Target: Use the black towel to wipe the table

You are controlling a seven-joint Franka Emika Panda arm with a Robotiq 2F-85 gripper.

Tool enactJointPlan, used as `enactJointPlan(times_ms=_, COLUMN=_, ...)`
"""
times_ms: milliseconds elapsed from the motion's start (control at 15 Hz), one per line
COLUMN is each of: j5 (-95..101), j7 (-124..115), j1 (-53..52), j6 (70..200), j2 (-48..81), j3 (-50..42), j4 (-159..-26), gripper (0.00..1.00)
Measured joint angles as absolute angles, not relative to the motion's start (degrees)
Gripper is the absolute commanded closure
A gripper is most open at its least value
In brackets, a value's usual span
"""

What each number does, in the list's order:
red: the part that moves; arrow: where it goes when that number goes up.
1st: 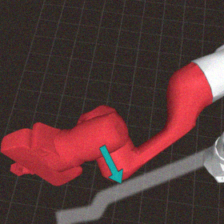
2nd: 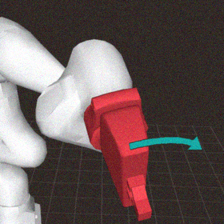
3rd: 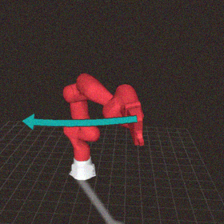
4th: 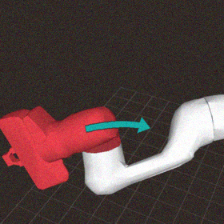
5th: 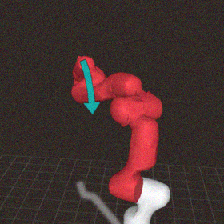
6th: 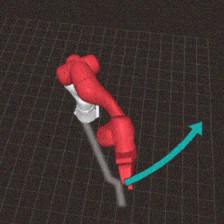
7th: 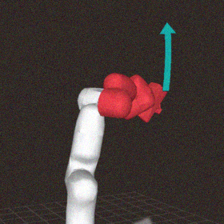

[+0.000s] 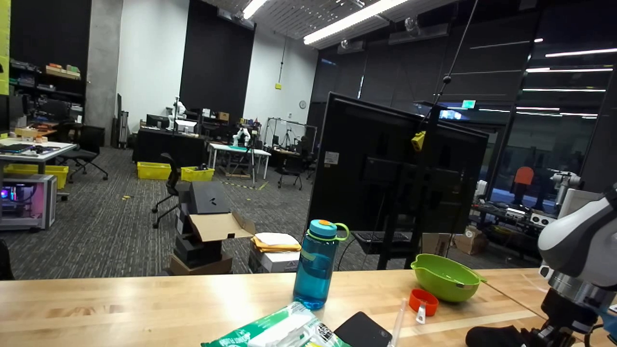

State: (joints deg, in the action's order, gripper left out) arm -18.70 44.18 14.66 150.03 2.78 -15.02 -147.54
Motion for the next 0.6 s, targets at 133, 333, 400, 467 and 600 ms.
enactJointPlan(times_ms=133, j5=-17.36, j7=43.21, j1=15.75, j6=150.02, j2=3.38, j3=-15.69, j4=-146.16, gripper=0.97)
enactJointPlan(times_ms=333, j5=-15.96, j7=42.06, j1=16.65, j6=149.91, j2=3.94, j3=-16.04, j4=-144.95, gripper=0.97)
enactJointPlan(times_ms=400, j5=-15.91, j7=41.94, j1=16.65, j6=149.85, j2=4.22, j3=-15.97, j4=-144.74, gripper=0.97)
enactJointPlan(times_ms=467, j5=-15.91, j7=41.92, j1=16.62, j6=149.83, j2=4.57, j3=-15.69, j4=-144.60, gripper=0.97)
enactJointPlan(times_ms=600, j5=-15.97, j7=41.89, j1=16.49, j6=149.82, j2=5.43, j3=-14.42, j4=-144.31, gripper=0.97)
